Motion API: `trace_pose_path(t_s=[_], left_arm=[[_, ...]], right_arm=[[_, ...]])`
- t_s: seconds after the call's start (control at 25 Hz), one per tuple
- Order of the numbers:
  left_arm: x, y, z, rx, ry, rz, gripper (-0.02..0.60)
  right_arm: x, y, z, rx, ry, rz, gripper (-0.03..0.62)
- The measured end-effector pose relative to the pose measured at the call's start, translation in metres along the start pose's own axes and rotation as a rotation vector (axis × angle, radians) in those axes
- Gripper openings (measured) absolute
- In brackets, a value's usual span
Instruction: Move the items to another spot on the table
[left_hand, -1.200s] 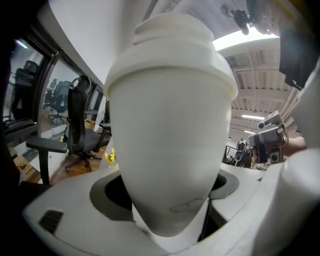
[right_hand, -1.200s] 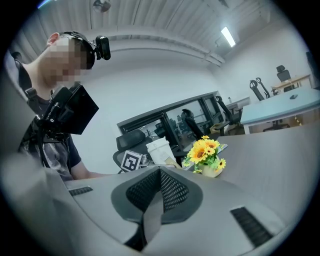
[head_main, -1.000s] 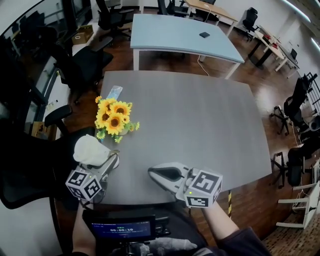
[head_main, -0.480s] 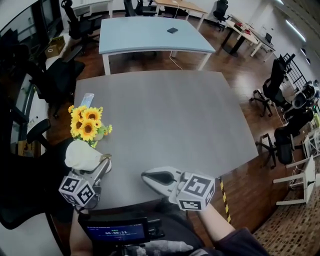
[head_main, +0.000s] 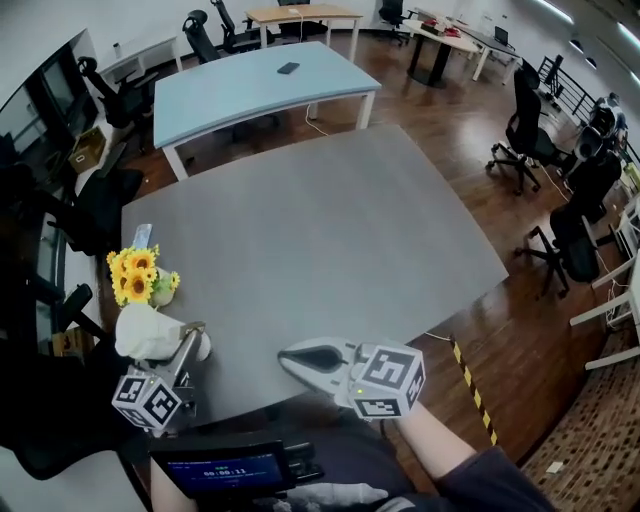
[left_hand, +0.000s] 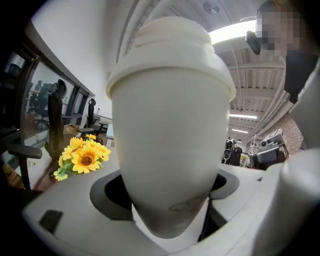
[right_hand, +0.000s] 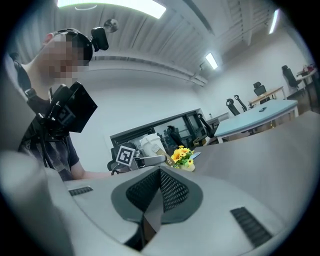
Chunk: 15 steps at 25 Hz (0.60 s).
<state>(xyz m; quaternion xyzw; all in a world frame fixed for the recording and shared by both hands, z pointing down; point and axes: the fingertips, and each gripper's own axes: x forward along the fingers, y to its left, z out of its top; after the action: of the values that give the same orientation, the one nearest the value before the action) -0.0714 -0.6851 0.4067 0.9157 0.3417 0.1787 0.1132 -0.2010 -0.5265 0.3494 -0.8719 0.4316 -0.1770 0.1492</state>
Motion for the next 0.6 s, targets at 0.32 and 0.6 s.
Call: trace_pose_path(t_s=[0.32, 0.6], left_arm=[[0.018, -0.116, -0.009, 0.041, -0.002, 0.004, 0.426], [0.042, -0.211, -0.007, 0.093, -0.006, -0.059, 0.426]], right_arm=[[-0.116, -0.012, 0.004, 0.054, -0.128, 0.041, -0.017], [-0.190, -0.024, 0.008, 0.058, -0.195, 0.013, -0.017]])
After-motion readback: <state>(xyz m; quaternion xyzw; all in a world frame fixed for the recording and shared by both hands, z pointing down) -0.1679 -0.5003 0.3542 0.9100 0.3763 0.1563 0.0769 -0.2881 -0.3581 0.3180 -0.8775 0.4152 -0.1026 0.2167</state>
